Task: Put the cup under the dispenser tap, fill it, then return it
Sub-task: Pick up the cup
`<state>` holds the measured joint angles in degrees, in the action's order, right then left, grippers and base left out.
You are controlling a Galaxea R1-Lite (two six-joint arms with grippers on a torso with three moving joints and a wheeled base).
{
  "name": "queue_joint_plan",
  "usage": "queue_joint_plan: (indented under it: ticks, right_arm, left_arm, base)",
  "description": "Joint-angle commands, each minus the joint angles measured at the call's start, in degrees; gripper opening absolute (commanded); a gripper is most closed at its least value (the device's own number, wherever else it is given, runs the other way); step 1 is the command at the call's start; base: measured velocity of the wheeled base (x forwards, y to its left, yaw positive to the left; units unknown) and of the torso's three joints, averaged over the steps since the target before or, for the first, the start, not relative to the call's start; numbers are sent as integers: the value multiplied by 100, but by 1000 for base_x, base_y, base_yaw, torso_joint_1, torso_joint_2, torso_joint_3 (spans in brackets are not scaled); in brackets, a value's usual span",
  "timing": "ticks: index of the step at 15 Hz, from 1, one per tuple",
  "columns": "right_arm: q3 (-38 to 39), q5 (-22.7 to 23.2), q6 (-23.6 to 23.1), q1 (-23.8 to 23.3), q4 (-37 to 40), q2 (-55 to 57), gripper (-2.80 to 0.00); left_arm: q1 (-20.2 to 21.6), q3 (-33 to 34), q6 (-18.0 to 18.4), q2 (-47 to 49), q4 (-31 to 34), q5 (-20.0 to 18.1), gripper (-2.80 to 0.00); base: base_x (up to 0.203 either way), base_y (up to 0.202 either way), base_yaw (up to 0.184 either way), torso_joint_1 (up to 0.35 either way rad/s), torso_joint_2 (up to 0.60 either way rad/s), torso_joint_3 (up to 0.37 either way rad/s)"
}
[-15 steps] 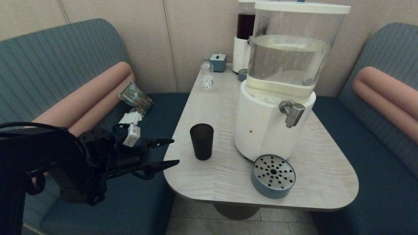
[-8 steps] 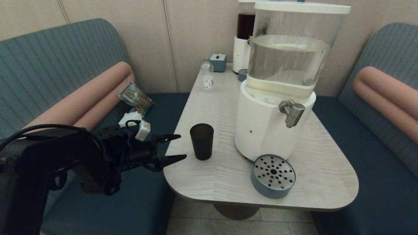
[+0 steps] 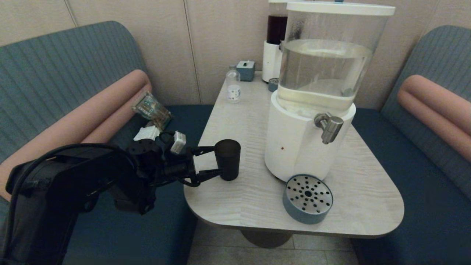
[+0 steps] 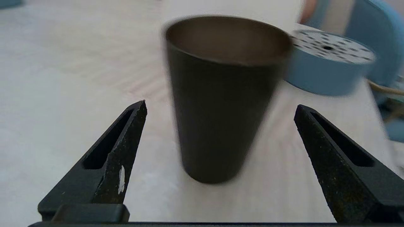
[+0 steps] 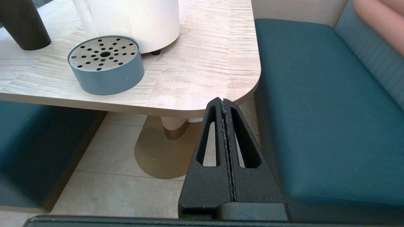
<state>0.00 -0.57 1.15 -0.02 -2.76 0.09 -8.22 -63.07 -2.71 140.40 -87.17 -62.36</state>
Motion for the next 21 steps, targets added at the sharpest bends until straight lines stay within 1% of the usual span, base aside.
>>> queue_joint_plan:
  ticks: [1, 7, 8, 9, 11, 15, 17, 19, 21]
  right_arm:
    - [79, -4, 0, 2, -6, 0, -280]
    - [88, -4, 0, 2, -6, 0, -280]
    - [81, -2, 0, 2, -6, 0, -280]
    - [80, -3, 0, -5, -6, 0, -280]
    - [85, -4, 0, 2, 0, 0, -280]
    - [80, -4, 0, 2, -5, 0, -280]
    - [79, -4, 0, 2, -6, 0, -280]
    - [82, -4, 0, 2, -2, 0, -280]
    - [79, -4, 0, 2, -6, 0, -280]
  left_arm:
    - [-168, -167, -67, 108, -49, 31, 0]
    - [-431, -708, -132, 500, -49, 382, 0]
    - [-452, -769, -133, 557, -49, 533, -280]
    - [-488, -835, -141, 576, -49, 647, -280]
    - [-488, -839, -194, 559, -49, 647, -280]
    - [-496, -772, -85, 453, -49, 655, -280]
    - [-515, -514, -45, 119, -49, 652, -280]
    - [-578, -87, -45, -455, -49, 639, -280]
    - [-762, 378, -70, -1033, -49, 632, -280]
  base:
    - [0, 0, 0, 0, 0, 0]
    - [0, 0, 0, 0, 0, 0]
    - [0, 0, 0, 0, 0, 0]
    - [0, 0, 0, 0, 0, 0]
    - [0, 0, 0, 0, 0, 0]
    - [0, 0, 0, 0, 0, 0]
    - [0, 0, 0, 0, 0, 0]
    - [0, 0, 0, 0, 0, 0]
    - [0, 0, 0, 0, 0, 0]
